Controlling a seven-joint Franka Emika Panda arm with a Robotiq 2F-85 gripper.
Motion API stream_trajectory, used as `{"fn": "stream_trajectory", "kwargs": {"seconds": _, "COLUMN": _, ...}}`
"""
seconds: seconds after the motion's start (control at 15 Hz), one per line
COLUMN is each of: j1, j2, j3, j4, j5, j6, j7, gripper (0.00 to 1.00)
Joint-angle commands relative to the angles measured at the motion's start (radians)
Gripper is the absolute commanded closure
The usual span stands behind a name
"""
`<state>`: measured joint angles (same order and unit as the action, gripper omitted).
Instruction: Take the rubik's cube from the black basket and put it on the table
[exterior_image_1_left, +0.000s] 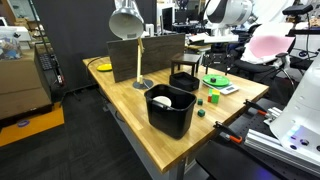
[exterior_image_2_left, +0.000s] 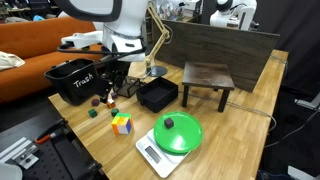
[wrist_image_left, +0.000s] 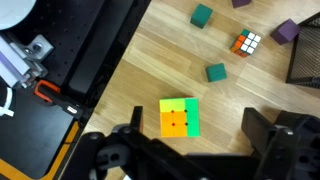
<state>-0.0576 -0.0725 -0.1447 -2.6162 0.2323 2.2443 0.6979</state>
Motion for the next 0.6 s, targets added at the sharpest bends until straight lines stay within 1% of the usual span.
{"fn": "stream_trajectory", "kwargs": {"seconds": 0.0, "j1": -0.024, "j2": -0.025, "j3": 0.025, "j4": -0.012, "j5": -0.001, "j6": -0.008, "j7": 0.001, "gripper": 0.00}}
{"fn": "stream_trajectory", "kwargs": {"seconds": 0.53, "j1": -0.022, "j2": 0.000, "j3": 0.024, "j4": -0.003, "j5": -0.001, "j6": -0.003, "j7": 0.002, "gripper": 0.00}}
